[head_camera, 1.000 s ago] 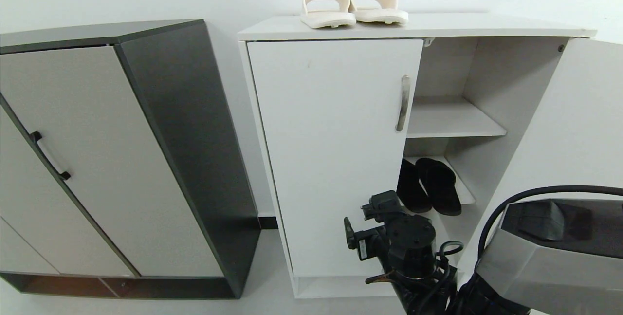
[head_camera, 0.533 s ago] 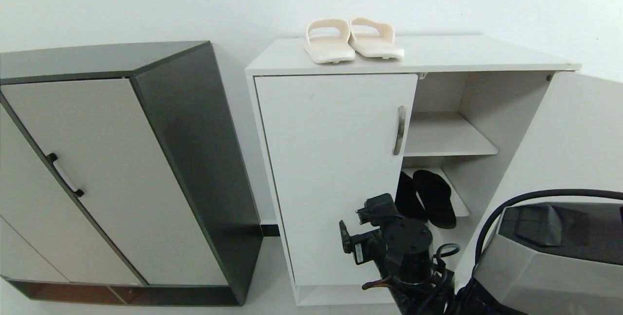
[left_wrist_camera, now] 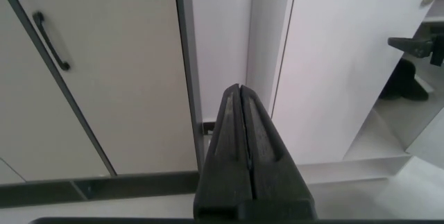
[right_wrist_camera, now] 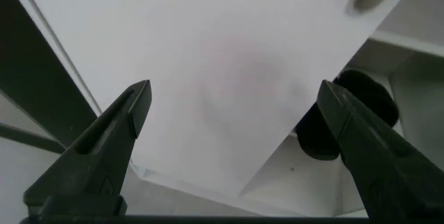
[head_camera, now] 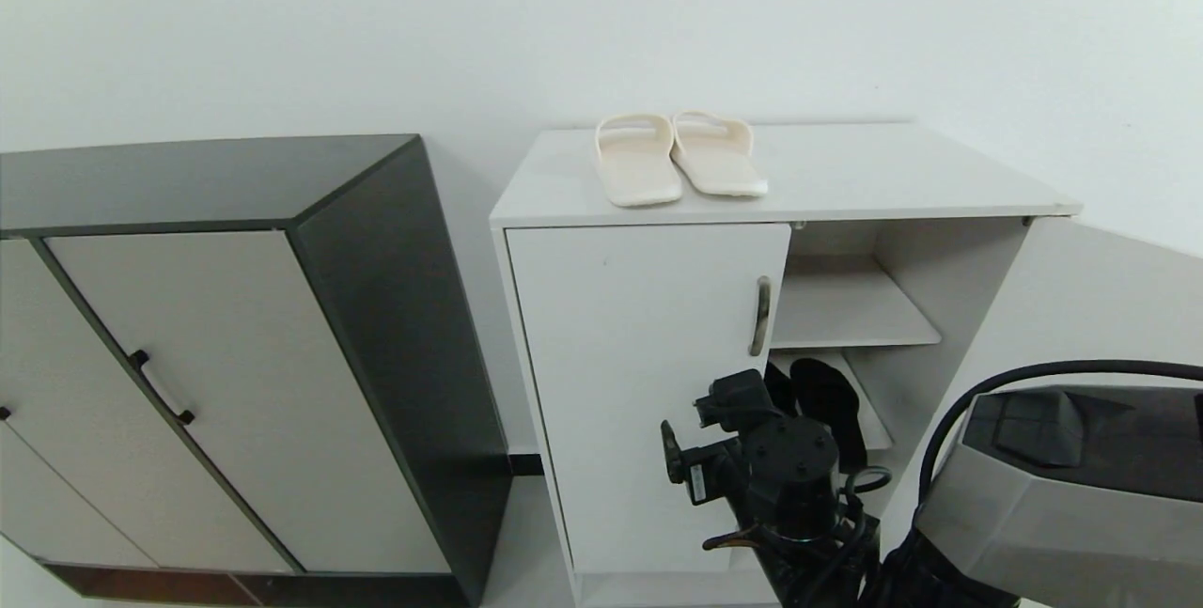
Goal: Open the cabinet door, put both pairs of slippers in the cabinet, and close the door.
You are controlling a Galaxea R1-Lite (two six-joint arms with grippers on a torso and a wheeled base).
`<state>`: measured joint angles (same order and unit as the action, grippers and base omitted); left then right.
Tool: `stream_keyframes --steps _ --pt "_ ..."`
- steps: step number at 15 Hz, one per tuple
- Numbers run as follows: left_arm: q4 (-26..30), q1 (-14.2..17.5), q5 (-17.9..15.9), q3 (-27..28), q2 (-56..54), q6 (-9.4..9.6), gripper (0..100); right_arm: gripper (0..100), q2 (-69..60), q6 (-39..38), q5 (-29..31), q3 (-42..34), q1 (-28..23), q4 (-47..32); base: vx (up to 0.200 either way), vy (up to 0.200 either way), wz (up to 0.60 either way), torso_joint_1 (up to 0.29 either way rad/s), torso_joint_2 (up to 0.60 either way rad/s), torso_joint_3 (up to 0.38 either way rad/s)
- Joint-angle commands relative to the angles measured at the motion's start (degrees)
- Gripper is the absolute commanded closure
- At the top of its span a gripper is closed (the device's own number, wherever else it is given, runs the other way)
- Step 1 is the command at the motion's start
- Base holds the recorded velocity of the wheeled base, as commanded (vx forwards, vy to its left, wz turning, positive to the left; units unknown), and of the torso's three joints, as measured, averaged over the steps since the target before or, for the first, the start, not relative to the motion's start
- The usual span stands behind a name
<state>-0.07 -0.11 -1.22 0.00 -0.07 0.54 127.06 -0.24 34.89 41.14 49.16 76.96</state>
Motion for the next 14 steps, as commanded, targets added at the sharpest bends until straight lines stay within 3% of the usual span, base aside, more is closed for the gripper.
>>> stream_keyframes --steps 1,14 --pt "-0.01 0.02 -0.01 0.00 0.07 -0.01 100 0 0.12 -0.02 0.00 -0.19 -0.03 0.03 0.000 0.000 0.00 0.154 -0.47 -0.325" --pt "-0.01 0.02 -0.01 0.00 0.07 -0.01 100 0 0.20 0.07 0.18 -0.19 -0.12 -0.05 0.000 0.000 0.00 0.205 -0.52 -0.311"
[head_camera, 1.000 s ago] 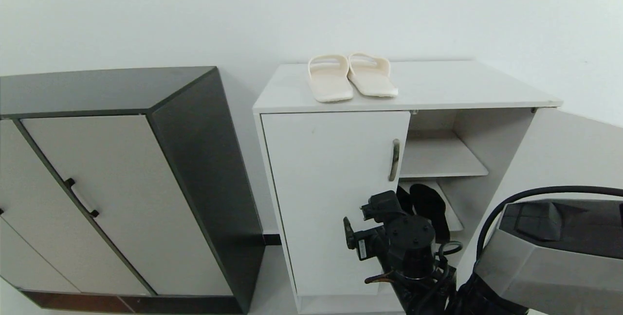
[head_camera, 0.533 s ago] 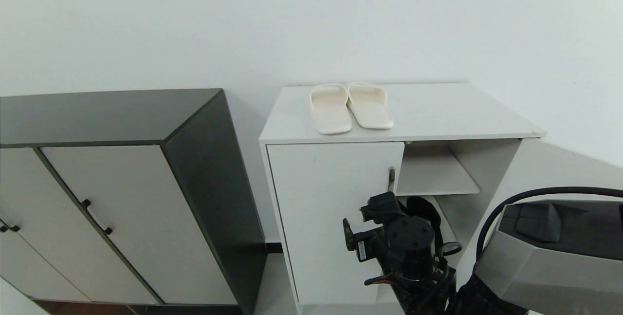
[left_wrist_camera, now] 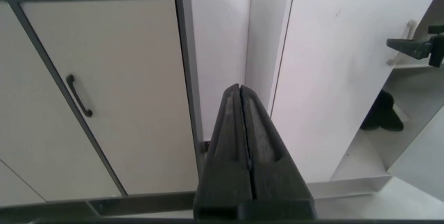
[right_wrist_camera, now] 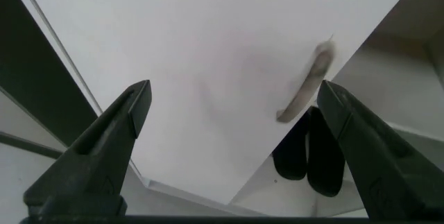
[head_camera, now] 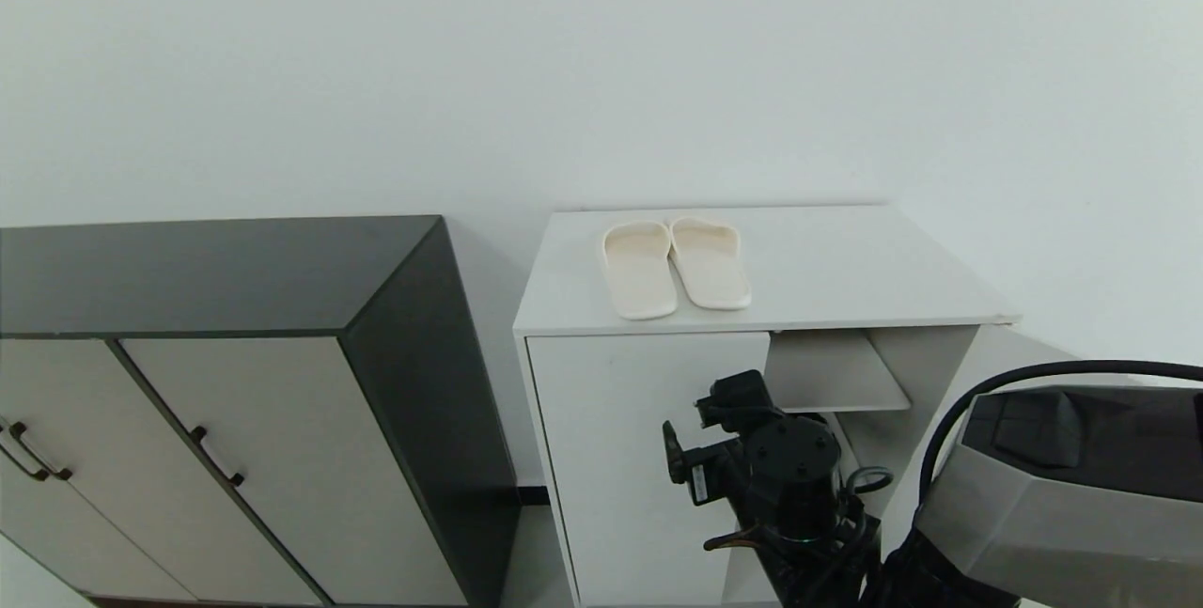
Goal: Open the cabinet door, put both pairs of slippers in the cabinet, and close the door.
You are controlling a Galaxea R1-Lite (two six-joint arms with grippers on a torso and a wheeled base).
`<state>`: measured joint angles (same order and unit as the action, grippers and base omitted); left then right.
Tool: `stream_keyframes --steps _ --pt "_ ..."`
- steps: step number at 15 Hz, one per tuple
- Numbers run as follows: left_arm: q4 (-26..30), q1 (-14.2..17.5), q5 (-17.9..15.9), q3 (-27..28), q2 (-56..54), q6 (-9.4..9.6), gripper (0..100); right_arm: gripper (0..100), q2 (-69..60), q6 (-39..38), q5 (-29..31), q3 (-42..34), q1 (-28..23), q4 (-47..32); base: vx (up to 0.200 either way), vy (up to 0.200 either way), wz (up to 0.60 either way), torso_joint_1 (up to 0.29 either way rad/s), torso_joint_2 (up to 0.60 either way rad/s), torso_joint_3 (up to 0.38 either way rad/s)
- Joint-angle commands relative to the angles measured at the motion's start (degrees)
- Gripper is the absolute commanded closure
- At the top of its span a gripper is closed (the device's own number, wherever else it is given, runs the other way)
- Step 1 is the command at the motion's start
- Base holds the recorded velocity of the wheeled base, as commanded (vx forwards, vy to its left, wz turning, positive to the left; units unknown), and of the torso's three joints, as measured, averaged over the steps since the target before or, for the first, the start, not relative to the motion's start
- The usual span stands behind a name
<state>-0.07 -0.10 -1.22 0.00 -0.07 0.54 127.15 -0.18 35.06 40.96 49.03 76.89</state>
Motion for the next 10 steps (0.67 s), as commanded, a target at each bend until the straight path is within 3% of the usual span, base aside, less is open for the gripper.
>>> stream_keyframes --steps 1,4,6,7,9,10 --pt "-0.01 0.01 -0.01 0.00 0.07 -0.01 100 0 0.12 0.01 0.10 0.00 0.01 0.02 0.000 0.000 0.00 0.256 -0.58 -0.325" --pt "-0.01 0.01 -0.01 0.00 0.07 -0.01 100 0 -0.85 3.61 0.01 0.17 -0.60 1.16 0.000 0.000 0.00 0.264 -0.60 -0.338" --pt "-0.01 0.01 -0.01 0.00 0.07 -0.01 100 0 -1.20 6.07 -0.08 -0.71 -0.60 5.99 0.000 0.000 0.00 0.105 -0.24 -0.127" --pt "-0.01 0.01 -0.01 0.00 0.07 -0.01 100 0 -4.28 9.41 -0.08 -0.62 -0.69 4.24 0.000 0.000 0.00 0.032 -0.06 -0.041" --pt "-0.01 0.01 -0.10 0.00 0.07 0.08 100 0 -12.27 9.32 -0.26 0.79 -0.43 -9.65 0.000 0.000 0.00 0.000 0.00 0.000" --pt "-0.01 0.01 -0.10 0.00 0.07 0.08 100 0 -16.58 2.64 -0.43 8.43 0.01 -24.85 0.000 0.000 0.00 0.000 0.00 0.000"
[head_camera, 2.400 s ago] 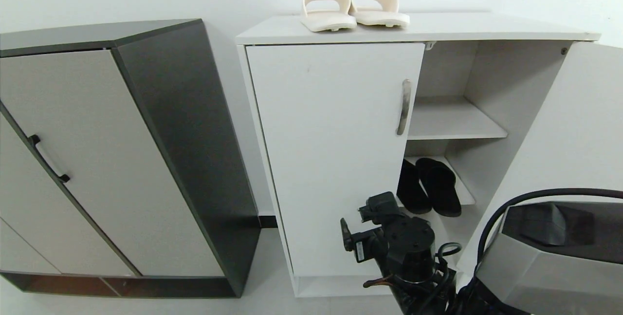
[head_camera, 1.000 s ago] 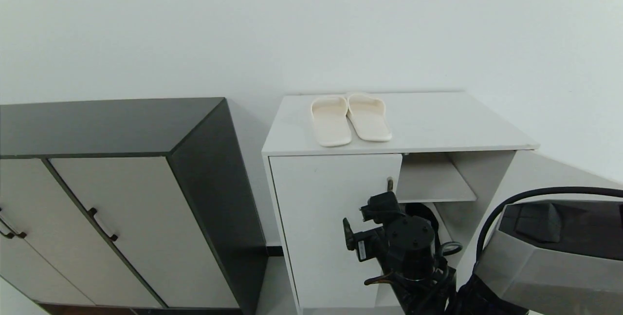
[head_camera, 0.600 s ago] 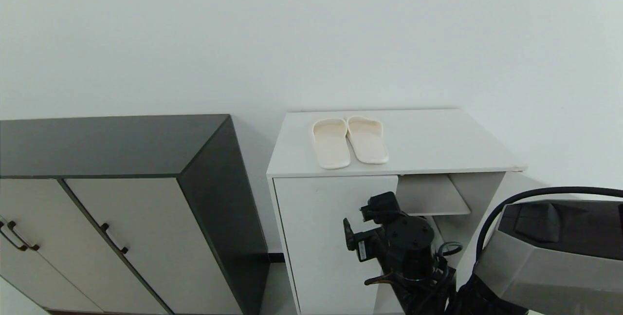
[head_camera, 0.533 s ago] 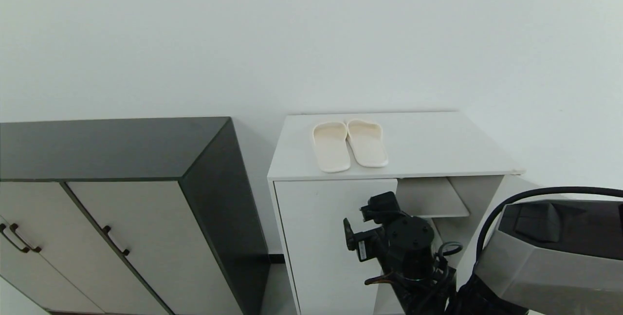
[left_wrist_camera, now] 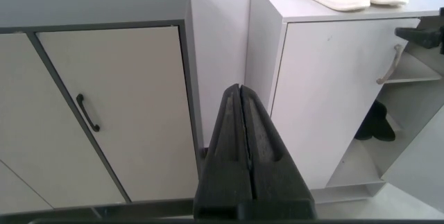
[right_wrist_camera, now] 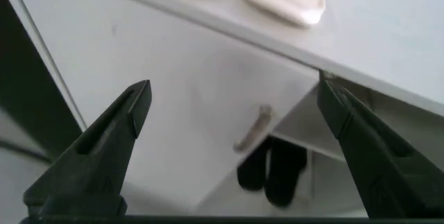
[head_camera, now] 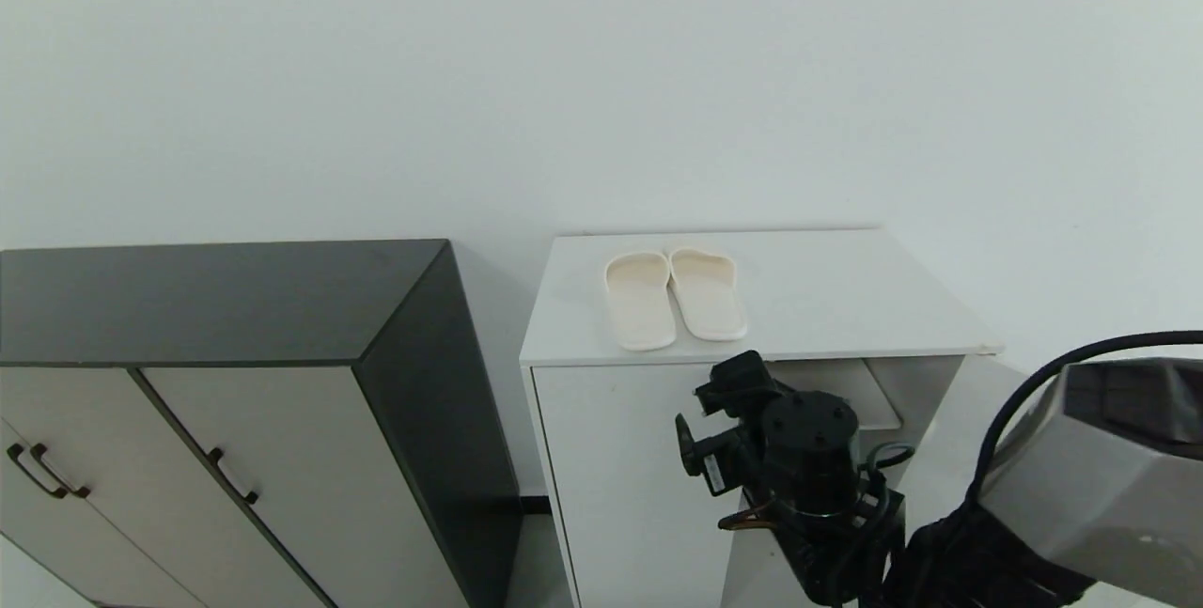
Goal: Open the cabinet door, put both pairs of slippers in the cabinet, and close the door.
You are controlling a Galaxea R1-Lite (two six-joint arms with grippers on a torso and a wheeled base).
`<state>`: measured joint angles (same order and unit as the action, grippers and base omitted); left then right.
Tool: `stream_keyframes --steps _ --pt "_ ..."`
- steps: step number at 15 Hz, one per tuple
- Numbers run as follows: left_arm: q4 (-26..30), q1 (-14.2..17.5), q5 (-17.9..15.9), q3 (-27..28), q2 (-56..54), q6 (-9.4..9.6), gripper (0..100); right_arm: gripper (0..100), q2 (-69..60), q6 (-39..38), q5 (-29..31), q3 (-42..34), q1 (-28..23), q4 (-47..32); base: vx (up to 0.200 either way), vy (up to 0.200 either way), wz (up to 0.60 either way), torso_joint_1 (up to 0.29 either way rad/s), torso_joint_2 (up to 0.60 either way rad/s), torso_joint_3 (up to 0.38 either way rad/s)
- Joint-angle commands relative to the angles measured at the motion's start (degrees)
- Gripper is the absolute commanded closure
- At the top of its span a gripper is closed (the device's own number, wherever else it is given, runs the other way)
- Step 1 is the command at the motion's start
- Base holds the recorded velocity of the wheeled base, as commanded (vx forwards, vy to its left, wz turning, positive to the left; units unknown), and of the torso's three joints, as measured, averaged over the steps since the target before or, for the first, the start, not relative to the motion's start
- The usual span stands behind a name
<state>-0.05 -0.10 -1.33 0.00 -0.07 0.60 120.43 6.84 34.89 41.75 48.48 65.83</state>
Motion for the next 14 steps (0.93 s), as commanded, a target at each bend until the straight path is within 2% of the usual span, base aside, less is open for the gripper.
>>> stream_keyframes --steps 1,2,3,4,7,10,14 --pt "-0.04 0.01 0.01 0.00 0.07 0.02 100 0 -10.66 -8.33 -0.26 13.71 0.56 -21.09 0.000 0.000 0.00 0.000 0.00 0.000" --pt "-0.04 0.01 0.01 0.00 0.07 0.02 100 0 -10.74 -10.35 -0.26 17.13 0.56 -25.31 0.000 0.000 0.00 0.000 0.00 0.000" --pt "-0.04 0.01 0.01 0.00 0.07 0.11 100 0 -10.66 -15.10 -0.26 22.85 0.74 -34.45 0.000 0.000 0.00 0.000 0.00 0.000" --pt "-0.04 0.01 0.01 0.00 0.07 0.11 100 0 -10.48 -17.21 -0.35 25.31 1.09 -38.93 0.000 0.000 0.00 0.000 0.00 0.000" --pt "-0.04 0.01 0.01 0.00 0.07 0.11 100 0 -10.39 -19.41 0.18 27.68 0.82 -39.29 0.000 0.000 0.00 0.000 0.00 0.000" --pt "-0.04 0.01 0.01 0.00 0.07 0.11 100 0 -8.99 -19.50 0.27 26.98 0.21 -38.06 0.000 0.000 0.00 0.000 0.00 0.000" --pt "-0.04 0.01 -0.08 0.00 0.07 0.19 100 0 -6.52 -19.06 0.44 25.75 -0.14 -32.96 0.200 0.000 0.00 -0.001 0.00 0.004"
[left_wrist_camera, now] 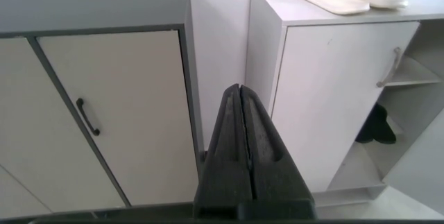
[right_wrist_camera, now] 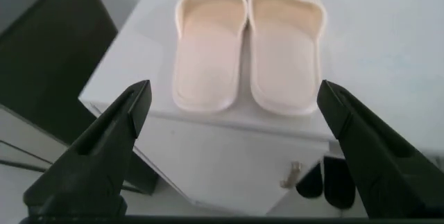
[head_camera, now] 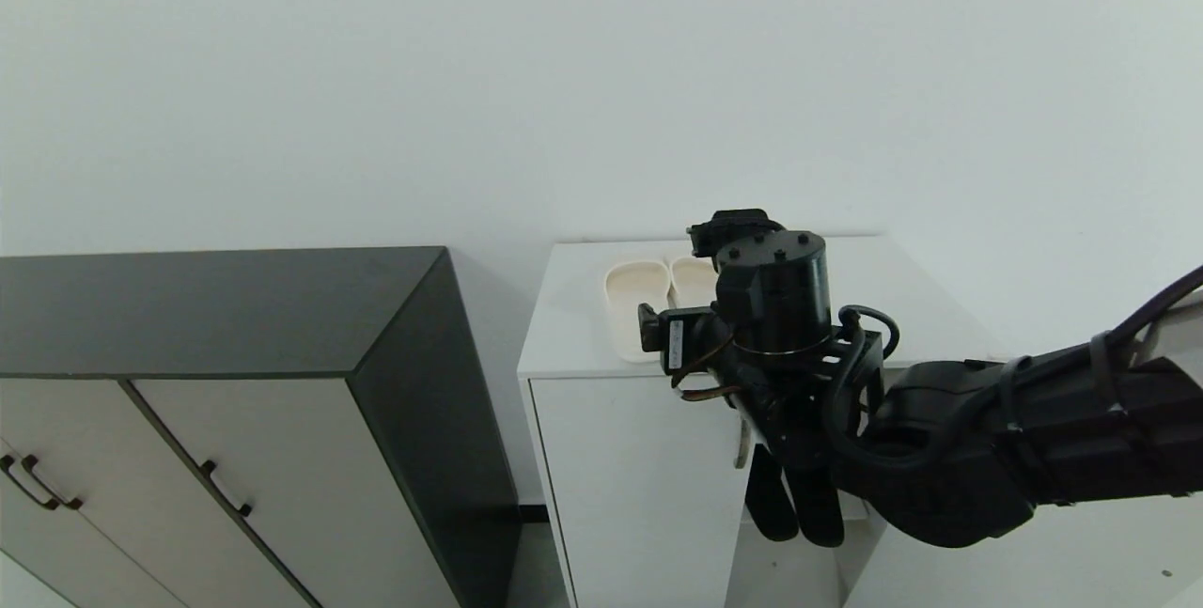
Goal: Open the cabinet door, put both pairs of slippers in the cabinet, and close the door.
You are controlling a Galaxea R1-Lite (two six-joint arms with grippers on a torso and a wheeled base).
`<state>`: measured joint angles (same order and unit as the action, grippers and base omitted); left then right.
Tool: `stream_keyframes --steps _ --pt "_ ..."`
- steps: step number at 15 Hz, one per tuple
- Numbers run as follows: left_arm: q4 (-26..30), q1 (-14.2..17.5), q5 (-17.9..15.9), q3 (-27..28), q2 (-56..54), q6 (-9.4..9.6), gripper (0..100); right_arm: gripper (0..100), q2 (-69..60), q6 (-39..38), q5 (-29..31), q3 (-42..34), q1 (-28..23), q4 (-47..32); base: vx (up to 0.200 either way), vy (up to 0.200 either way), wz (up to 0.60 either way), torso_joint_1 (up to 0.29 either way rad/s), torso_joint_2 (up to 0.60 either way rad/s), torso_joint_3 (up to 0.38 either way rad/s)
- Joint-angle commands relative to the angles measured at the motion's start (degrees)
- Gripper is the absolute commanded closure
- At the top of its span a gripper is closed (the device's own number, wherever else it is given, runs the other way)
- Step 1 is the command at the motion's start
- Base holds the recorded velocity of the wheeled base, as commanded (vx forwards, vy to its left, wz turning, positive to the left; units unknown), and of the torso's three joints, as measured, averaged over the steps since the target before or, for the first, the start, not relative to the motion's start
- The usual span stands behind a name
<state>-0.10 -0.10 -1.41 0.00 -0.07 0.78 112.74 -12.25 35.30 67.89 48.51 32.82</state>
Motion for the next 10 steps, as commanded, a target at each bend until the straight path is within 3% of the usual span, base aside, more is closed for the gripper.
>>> stream_keyframes --steps 1,5,10 --pt "0.01 0.01 0.01 0.00 0.07 0.01 100 0 1.17 0.03 0.03 -0.30 -0.17 0.05 0.200 0.000 0.00 0.017 0.01 -0.002" --pt "0.01 0.01 0.01 0.00 0.07 0.01 100 0 0.99 0.03 -0.06 -1.80 -0.43 0.05 0.200 0.000 0.00 0.011 0.01 -0.001" --pt "0.01 0.01 0.10 0.00 0.07 0.01 100 0 4.24 0.21 -1.91 -2.67 -0.61 3.39 0.000 0.000 0.00 0.000 0.00 0.000"
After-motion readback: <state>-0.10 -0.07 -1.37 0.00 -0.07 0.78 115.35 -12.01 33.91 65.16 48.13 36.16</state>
